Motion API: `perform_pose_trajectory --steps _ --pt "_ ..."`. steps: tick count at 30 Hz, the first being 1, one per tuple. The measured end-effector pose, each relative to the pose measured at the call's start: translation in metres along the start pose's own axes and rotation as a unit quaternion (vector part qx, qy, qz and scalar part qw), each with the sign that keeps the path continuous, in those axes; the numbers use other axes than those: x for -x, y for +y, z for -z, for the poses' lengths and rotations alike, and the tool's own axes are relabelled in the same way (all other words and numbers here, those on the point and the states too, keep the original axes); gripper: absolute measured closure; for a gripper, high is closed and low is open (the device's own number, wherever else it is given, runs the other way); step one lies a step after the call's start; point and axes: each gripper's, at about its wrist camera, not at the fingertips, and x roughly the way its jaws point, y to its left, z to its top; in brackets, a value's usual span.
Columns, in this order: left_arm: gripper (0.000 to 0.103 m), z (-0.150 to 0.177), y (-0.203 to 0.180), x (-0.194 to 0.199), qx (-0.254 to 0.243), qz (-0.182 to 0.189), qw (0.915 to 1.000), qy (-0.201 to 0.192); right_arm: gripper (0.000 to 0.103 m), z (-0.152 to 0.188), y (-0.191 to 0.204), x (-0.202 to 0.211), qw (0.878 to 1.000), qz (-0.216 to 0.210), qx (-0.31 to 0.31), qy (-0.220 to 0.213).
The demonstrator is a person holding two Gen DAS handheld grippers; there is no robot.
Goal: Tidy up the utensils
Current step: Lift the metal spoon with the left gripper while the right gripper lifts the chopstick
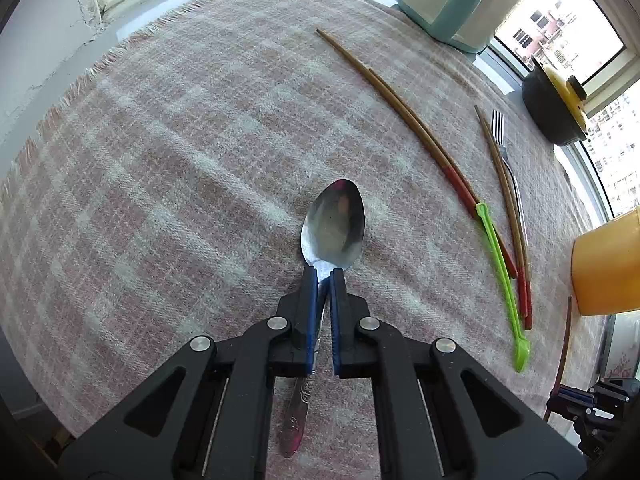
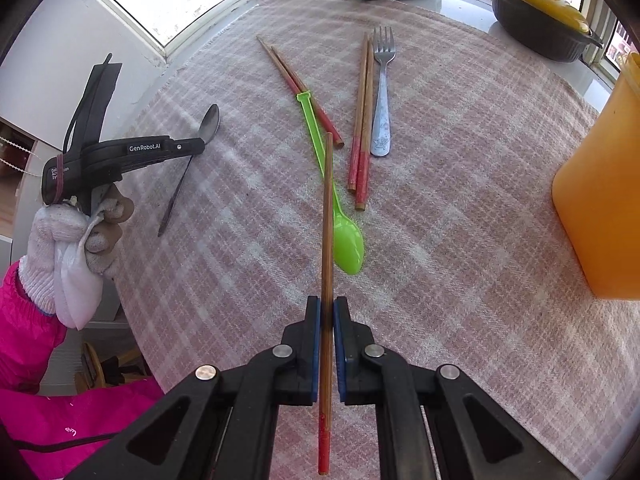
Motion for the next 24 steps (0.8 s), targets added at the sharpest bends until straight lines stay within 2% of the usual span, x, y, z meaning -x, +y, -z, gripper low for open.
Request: perform_pose_trajectory --steps 4,14,24 --pt "0.100 0.000 0.004 0.007 0.007 0.025 0.9996 0.004 0.099 -0.002 -0.003 0.003 1.000 -0.001 -0.006 -0.009" --pt "0.100 -0.001 0.004 0.029 0.011 0.046 0.9988 -0.013 0.099 -0.006 -0.007 0.013 0.999 -0.005 -0.025 -0.034" --pt "0.100 -0.007 -0.041 0.073 -0.036 0.092 0.9937 -0.053 0.099 -0.010 -0.010 0.046 0.995 0.004 -0.043 -0.091"
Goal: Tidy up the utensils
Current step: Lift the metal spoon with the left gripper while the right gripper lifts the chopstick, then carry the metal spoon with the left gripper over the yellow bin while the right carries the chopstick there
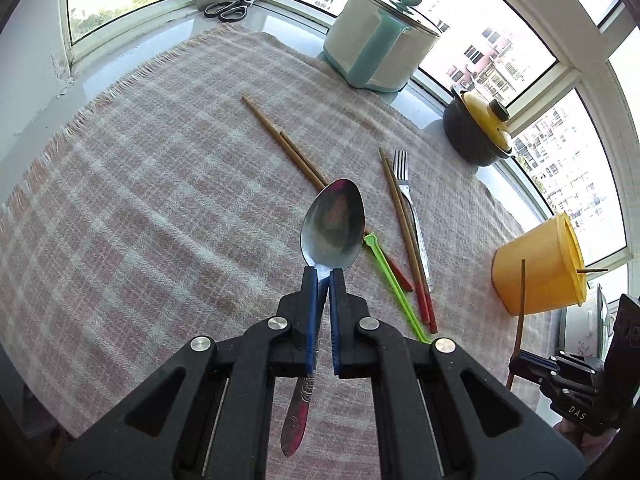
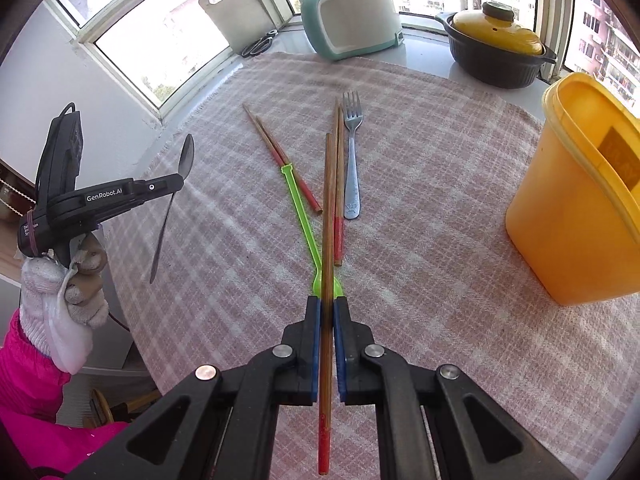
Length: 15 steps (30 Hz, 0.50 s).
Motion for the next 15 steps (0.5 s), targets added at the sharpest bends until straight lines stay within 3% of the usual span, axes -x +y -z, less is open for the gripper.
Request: perform_pose_trajectory --steps 15 --pt "0.100 -0.026 -0.099 0.012 -0.059 0.084 0.9944 -0.025 0.099 -0.008 -0.026 0.053 0.997 0.015 -0.039 -0.072"
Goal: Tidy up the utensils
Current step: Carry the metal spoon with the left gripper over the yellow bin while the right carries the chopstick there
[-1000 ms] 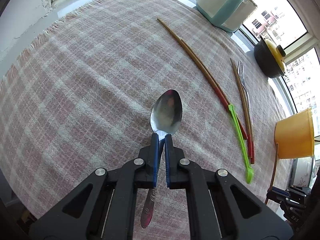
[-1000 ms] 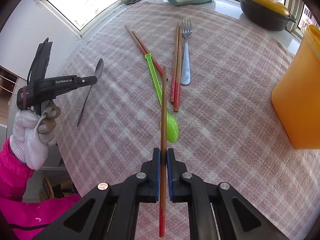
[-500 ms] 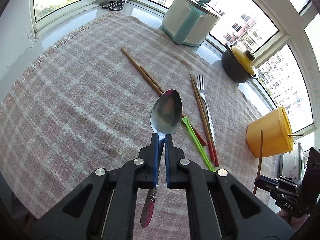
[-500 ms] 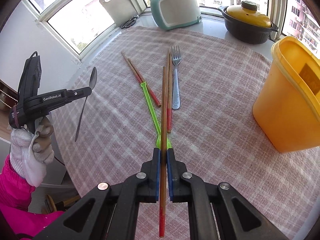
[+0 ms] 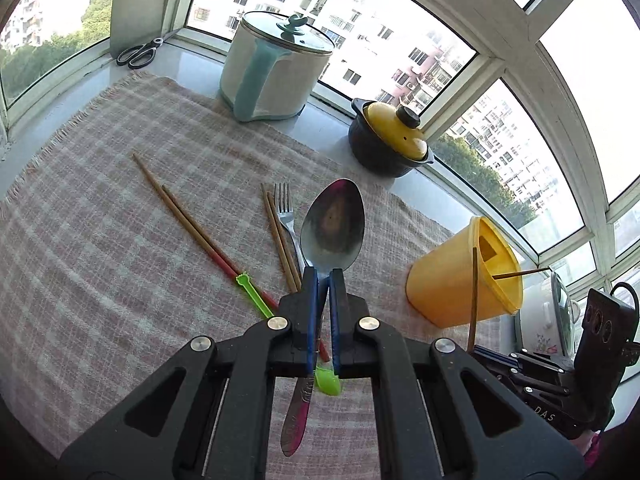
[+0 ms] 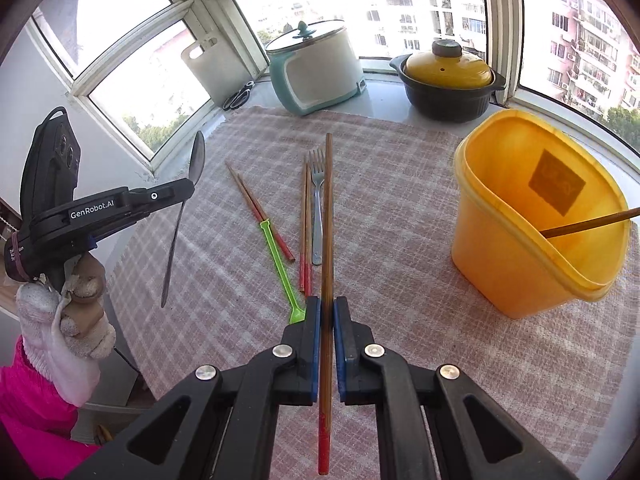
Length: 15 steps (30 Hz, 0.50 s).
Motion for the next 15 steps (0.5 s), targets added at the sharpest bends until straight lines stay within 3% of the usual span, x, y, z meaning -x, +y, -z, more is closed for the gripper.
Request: perform_pose_trajectory --steps 15 --pt "0.100 -0.035 -0.107 -0.026 -0.061 0.081 0.9948 -0.005 0.099 -0.031 -0.054 0.061 0.994 0.032 -0.050 -0.087"
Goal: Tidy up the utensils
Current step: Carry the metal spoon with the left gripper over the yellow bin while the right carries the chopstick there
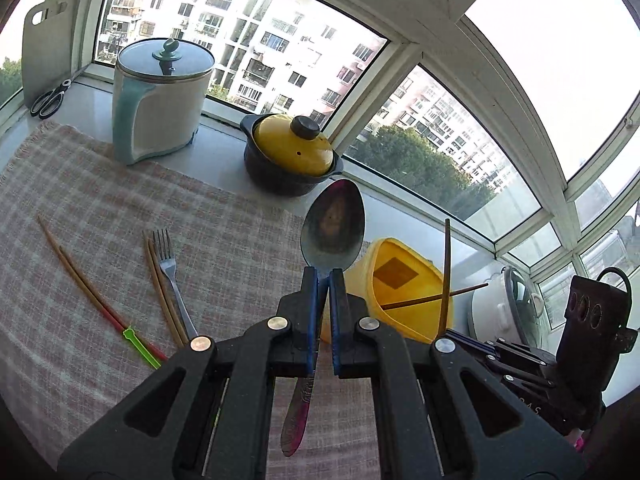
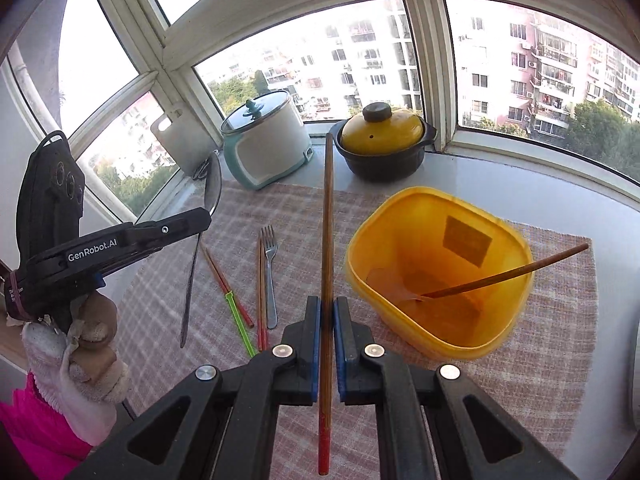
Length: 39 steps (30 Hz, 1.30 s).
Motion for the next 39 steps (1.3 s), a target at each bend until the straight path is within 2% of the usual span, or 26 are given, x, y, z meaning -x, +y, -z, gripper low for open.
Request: perform_pose_trajectory --steps 11,20,28,33,39 --pt "0.100 -0.032 -0.059 -0.036 -0.031 0.039 0.9987 -0.008 0.099 -0.037 -0.034 0.024 0.998 0.015 -0.024 -0.056" --pt "0.100 -0.045 -0.094 -0.077 -0.045 0.058 0.9973 0.001 0.099 -0.060 -0.053 0.018 0.996 0.029 -0.030 -0.072" --pt "0.100 -0.047 -0.101 -0.111 -0.042 0.063 0.9971 0.012 0.099 -0.075 -0.078 0.007 0.994 0.046 -0.044 -0.086" --pt "0.100 -0.044 -0.099 -0.125 -0.047 0.054 0.9973 0.014 0.099 -0.081 -0.088 -0.001 0.992 0.056 -0.045 -0.100" --pt "0.100 -0.036 -0.095 -0.136 -0.058 0.036 0.9975 0.017 0.099 -0.077 -0.097 -0.017 0.993 0.062 -0.047 -0.093"
